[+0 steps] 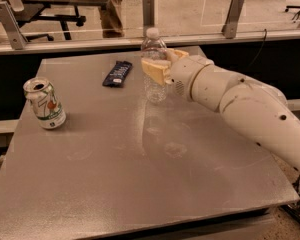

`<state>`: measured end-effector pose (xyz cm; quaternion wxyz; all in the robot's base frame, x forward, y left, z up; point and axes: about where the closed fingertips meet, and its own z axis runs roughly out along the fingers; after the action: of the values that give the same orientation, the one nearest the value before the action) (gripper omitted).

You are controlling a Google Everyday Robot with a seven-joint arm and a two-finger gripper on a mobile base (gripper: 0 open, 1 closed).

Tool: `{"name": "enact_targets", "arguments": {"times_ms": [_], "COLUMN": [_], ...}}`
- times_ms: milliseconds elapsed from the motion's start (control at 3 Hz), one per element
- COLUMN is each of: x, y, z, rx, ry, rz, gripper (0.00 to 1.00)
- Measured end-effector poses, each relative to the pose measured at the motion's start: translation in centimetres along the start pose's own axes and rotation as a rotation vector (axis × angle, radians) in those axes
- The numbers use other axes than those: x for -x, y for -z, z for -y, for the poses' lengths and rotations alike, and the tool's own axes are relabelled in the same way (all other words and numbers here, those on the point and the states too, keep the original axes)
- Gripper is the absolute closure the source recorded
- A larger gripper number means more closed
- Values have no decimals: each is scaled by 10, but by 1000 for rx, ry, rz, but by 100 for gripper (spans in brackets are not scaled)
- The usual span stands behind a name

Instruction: Place water bottle upright

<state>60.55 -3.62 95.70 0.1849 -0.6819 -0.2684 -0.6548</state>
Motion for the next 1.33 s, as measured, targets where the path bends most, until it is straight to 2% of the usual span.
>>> {"name": "enact_targets", "arguments": {"times_ms": [333,1000,1333], "x": [7,17,16], "y": [-2,-8,-8], "z": [-5,-11,-9], "rx": [18,21,19], "ry": [-39,-53,-53], "rz": [-14,-17,-17], "gripper": [54,8,0]}}
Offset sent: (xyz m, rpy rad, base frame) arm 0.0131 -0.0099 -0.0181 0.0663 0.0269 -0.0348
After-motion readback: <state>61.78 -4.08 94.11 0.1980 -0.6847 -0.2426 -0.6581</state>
